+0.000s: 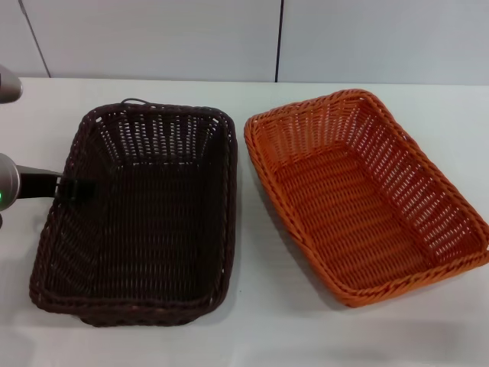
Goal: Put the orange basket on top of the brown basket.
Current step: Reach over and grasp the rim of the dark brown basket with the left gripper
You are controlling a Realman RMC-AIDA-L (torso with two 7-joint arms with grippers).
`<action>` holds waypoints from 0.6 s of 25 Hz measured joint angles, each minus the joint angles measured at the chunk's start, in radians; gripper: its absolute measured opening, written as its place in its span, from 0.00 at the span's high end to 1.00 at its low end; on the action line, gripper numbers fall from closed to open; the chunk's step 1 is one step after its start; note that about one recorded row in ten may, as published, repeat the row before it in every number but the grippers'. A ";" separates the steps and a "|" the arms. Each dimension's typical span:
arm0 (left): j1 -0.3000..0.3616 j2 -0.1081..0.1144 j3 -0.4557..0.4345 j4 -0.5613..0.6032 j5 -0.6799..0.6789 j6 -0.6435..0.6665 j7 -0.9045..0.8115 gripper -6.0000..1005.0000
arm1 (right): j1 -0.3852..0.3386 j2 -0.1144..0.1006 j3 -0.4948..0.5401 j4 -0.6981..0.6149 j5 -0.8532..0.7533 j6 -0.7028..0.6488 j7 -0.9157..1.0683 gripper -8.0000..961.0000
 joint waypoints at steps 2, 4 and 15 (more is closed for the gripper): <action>-0.013 0.000 0.002 0.028 0.003 0.011 0.000 0.24 | -0.001 0.000 0.000 0.000 0.000 0.000 0.000 0.14; -0.029 0.001 0.002 0.059 0.005 0.021 0.000 0.24 | -0.002 0.001 0.000 0.000 0.000 0.000 0.000 0.14; -0.062 0.002 0.000 0.114 0.000 -0.005 0.014 0.25 | -0.014 0.001 0.000 0.000 0.000 -0.008 0.007 0.14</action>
